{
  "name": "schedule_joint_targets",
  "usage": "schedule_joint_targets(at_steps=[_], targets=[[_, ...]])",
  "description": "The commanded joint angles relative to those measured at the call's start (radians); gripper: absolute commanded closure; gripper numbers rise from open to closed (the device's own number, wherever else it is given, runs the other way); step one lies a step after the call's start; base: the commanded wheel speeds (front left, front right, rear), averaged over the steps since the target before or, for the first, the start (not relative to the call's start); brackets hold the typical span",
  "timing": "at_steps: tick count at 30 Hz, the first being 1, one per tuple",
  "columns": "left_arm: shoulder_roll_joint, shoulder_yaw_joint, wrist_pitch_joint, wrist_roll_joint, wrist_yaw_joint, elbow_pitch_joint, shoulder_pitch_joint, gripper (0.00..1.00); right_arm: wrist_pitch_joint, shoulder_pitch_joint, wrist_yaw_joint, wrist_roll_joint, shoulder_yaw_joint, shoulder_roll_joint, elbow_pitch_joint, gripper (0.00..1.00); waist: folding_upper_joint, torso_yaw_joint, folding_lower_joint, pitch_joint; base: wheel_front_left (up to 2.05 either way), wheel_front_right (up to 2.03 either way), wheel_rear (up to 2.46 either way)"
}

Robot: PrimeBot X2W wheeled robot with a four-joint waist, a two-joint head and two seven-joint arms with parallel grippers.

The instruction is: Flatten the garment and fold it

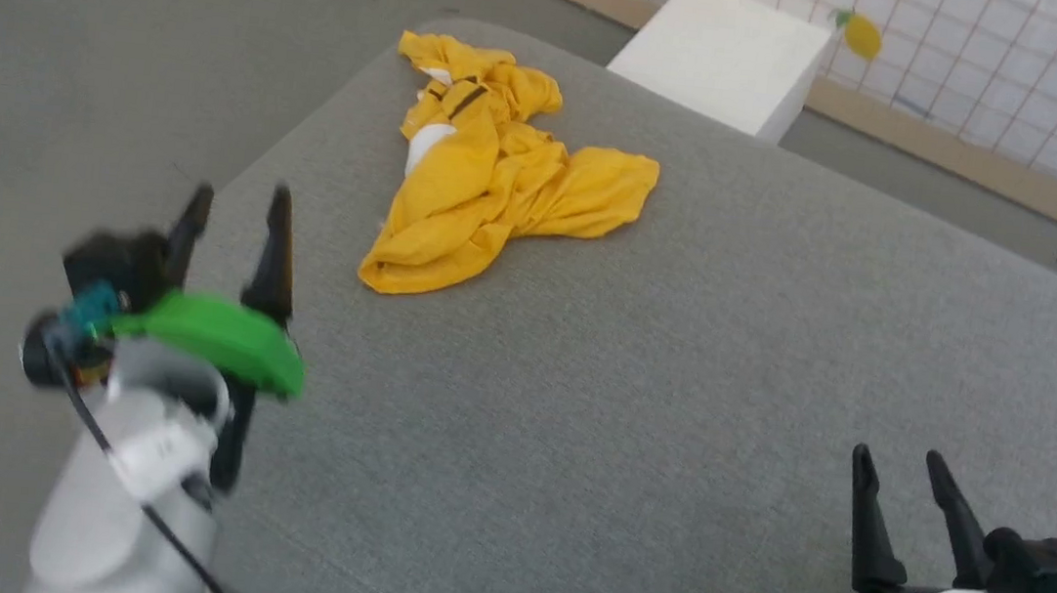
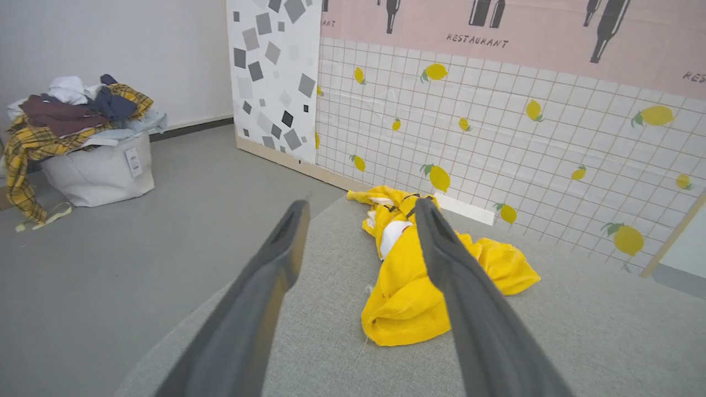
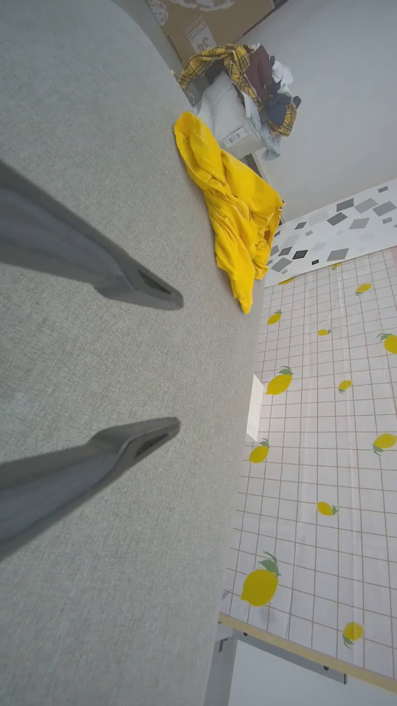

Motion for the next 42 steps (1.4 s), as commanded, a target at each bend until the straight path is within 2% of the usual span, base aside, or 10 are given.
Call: schedule_joint_targets(at_steps=[1,4,10,17,22,26,30,35,36,42], targets=[[0.013,0.009,0.014,-0.02,-0.013,0.026,-0.066,0.0,0.01,-0.018,-0.002,-0.017,-0.009,0.0,-0.019,0.0,0.0,-0.049,0.0,0.071,0.0,0.0,0.0],[0.031,0.032,0.073,-0.072,-0.034,0.101,-0.183,0.0,0.036,-0.03,-0.002,-0.04,-0.023,0.0,-0.056,0.0,0.0,-0.08,0.0,0.124,0.0,0.0,0.0],[0.086,0.091,0.3,-0.212,-0.059,0.267,-0.411,0.0,0.088,-0.06,-0.002,-0.084,-0.045,0.0,-0.15,0.0,0.0,-0.163,0.0,0.26,0.0,0.0,0.0],[0.143,0.111,0.549,-0.282,-0.031,0.394,-0.585,0.0,0.114,-0.08,-0.002,-0.097,-0.066,0.0,-0.219,0.0,0.0,-0.25,0.0,0.396,0.0,0.0,0.0],[0.15,0.105,0.7,-0.308,0.005,0.472,-0.639,0.0,0.111,-0.084,-0.002,-0.093,-0.083,0.0,-0.243,0.0,0.0,-0.289,0.0,0.457,0.0,0.0,0.0],[0.149,0.089,0.797,-0.32,0.012,0.518,-0.654,0.0,0.106,-0.092,-0.002,-0.088,-0.087,0.0,-0.257,0.0,0.0,-0.302,0.0,0.489,0.0,0.0,0.0],[0.133,0.062,0.839,-0.309,0.03,0.54,-0.633,0.0,0.102,-0.096,-0.002,-0.084,-0.091,0.0,-0.262,0.0,0.0,-0.305,0.0,0.503,0.0,0.0,0.0],[0.108,0.064,0.86,-0.334,0.024,0.561,-0.601,0.02,0.102,-0.093,-0.002,-0.081,-0.099,0.0,-0.265,0.0,0.0,-0.294,0.0,0.508,0.0,0.0,0.0],[0.111,0.062,0.831,-0.329,0.014,0.551,-0.596,1.0,0.103,-0.091,-0.002,-0.081,-0.101,0.0,-0.264,0.0,0.0,-0.289,0.0,0.505,0.0,0.0,0.0],[0.127,0.093,0.62,-0.317,-0.002,0.502,-0.601,1.0,0.104,-0.079,-0.002,-0.083,-0.097,0.0,-0.246,0.0,0.0,-0.254,0.0,0.444,0.0,0.0,0.0]])
